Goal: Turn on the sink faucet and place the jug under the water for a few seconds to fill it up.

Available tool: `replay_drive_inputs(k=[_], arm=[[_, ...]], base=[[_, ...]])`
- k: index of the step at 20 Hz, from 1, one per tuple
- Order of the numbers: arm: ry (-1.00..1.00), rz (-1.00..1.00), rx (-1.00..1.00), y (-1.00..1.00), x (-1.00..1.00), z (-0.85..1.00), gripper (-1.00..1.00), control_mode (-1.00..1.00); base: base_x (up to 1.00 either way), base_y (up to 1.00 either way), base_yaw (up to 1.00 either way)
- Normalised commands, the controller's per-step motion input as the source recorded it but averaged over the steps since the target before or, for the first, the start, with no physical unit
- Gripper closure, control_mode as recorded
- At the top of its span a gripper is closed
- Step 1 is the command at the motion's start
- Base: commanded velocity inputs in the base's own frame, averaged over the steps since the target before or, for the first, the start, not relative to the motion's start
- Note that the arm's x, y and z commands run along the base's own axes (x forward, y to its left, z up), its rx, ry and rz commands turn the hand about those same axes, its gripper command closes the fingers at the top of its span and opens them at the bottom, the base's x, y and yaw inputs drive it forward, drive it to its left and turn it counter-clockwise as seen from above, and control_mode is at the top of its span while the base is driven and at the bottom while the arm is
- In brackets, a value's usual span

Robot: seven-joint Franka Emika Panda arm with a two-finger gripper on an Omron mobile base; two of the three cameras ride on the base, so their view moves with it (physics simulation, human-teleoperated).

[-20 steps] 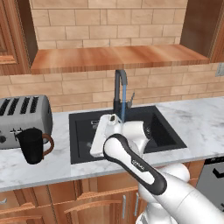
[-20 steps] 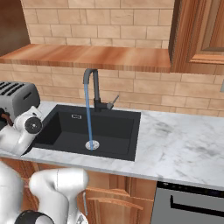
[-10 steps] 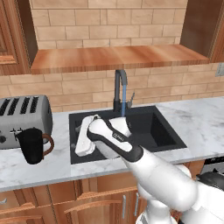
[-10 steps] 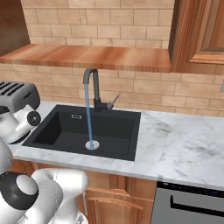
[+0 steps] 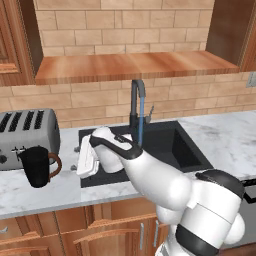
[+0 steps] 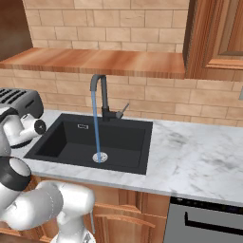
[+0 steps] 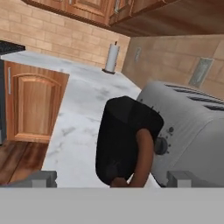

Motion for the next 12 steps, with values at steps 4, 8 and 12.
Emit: replay_drive_inputs(k=[4, 8, 12], arm=[[0.0, 0.07, 0.01, 0.27, 0.2, -0.25, -1.0, -1.0], [0.01, 0.06, 0.0, 0.36, 0.23, -0.2, -1.0, -1.0], [0.02, 0.05, 0.0, 0.4, 0.23, -0.19, -1.0, -1.0]], base=[[0.0, 0.0, 0.0], [0.0, 0.0, 0.0], [0.0, 0.0, 0.0]])
